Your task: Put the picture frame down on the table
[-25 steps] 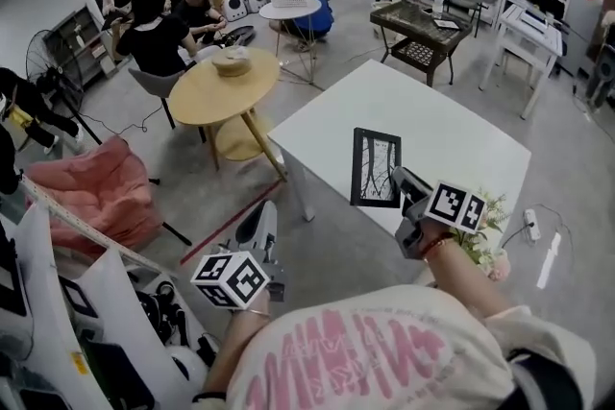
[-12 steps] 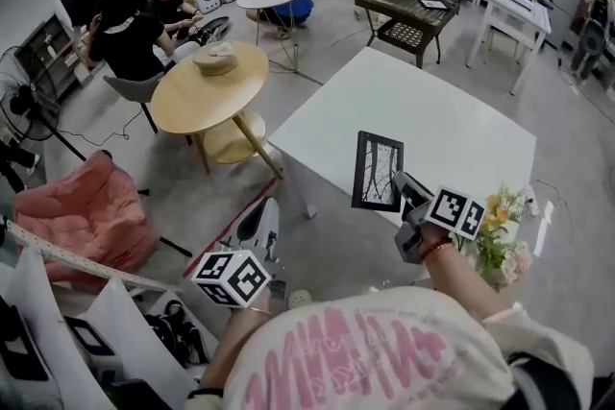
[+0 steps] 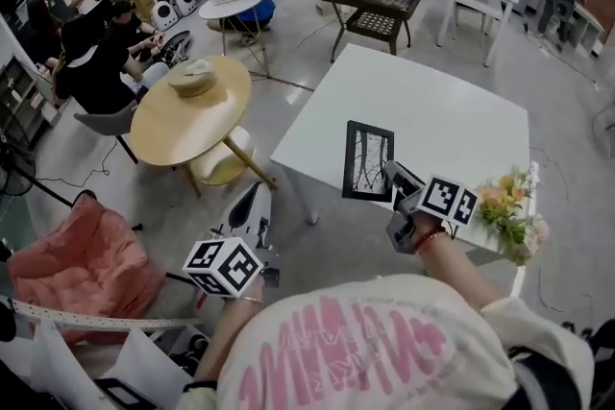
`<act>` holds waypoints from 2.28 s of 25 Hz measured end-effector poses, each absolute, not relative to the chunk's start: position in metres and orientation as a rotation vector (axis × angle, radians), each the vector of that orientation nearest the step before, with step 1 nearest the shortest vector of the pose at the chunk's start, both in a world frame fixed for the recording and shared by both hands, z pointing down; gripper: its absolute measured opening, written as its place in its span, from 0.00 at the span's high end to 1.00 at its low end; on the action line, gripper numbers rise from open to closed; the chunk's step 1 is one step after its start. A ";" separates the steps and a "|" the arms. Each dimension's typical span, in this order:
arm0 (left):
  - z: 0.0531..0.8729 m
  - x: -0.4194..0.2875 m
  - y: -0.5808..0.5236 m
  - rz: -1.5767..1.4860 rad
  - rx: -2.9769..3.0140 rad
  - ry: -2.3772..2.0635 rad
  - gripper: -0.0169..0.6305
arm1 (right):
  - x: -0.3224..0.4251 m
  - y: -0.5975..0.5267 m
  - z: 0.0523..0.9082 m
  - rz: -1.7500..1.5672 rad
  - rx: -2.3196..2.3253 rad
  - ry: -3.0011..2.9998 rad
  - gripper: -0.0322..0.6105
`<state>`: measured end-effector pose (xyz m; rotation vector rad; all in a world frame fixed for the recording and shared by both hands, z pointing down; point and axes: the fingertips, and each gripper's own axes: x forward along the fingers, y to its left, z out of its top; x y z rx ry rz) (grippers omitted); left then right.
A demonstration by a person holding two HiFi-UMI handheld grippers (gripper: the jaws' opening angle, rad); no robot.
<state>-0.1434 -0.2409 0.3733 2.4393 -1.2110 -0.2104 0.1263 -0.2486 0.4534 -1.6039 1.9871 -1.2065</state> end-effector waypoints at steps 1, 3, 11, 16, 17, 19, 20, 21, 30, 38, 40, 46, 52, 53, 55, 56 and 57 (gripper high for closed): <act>0.372 -0.147 -0.246 -0.207 2.448 -1.196 0.97 | 0.123 -0.252 0.453 -1.203 -1.612 1.975 0.83; 0.371 -0.153 -0.256 -0.196 2.465 -1.166 0.97 | 0.117 -0.258 0.453 -1.197 -1.630 1.950 0.83; 0.380 -0.174 -0.278 -0.160 2.486 -1.102 0.97 | 0.094 -0.273 0.460 -1.186 -1.665 1.887 0.83; 0.400 -0.187 -0.282 -0.149 2.451 -1.100 0.97 | 0.079 -0.279 0.480 -1.247 -1.662 1.863 0.83; 0.406 -0.190 -0.282 -0.145 2.439 -1.100 0.97 | 0.076 -0.280 0.485 -1.274 -1.649 1.844 0.83; 0.414 -0.193 -0.283 -0.139 2.416 -1.101 0.97 | 0.072 -0.283 0.492 -1.318 -1.630 1.813 0.83; 0.417 -0.194 -0.284 -0.136 2.407 -1.104 0.97 | 0.071 -0.285 0.495 -1.332 -1.630 1.809 0.83; 0.420 -0.194 -0.284 -0.133 2.399 -1.106 0.97 | 0.070 -0.287 0.497 -1.343 -1.634 1.810 0.83; 0.438 -0.191 -0.304 -0.090 2.348 -1.124 0.97 | 0.066 -0.326 0.520 -1.422 -1.647 1.844 0.83; 0.448 -0.196 -0.347 -0.109 2.270 -1.212 0.97 | 0.053 -0.372 0.542 -1.522 -1.625 1.949 0.83; 0.450 -0.194 -0.353 -0.111 2.251 -1.222 0.97 | 0.054 -0.382 0.545 -1.542 -1.624 1.971 0.83; 0.463 -0.192 -0.364 -0.093 2.187 -1.258 0.97 | 0.062 -0.408 0.558 -1.580 -1.642 2.012 0.83; 0.473 -0.201 -0.371 -0.085 2.129 -1.305 0.97 | 0.061 -0.426 0.573 -1.617 -1.647 2.039 0.83; 0.475 -0.203 -0.371 -0.090 2.120 -1.314 0.97 | 0.060 -0.428 0.576 -1.624 -1.648 2.044 0.83; 0.477 -0.206 -0.372 -0.096 2.103 -1.328 0.97 | 0.060 -0.432 0.580 -1.633 -1.657 2.051 0.83; 0.478 -0.207 -0.372 -0.095 2.096 -1.335 0.97 | 0.060 -0.434 0.582 -1.637 -1.663 2.056 0.83; 0.479 -0.208 -0.372 -0.093 2.091 -1.341 0.97 | 0.060 -0.435 0.583 -1.642 -1.669 2.060 0.83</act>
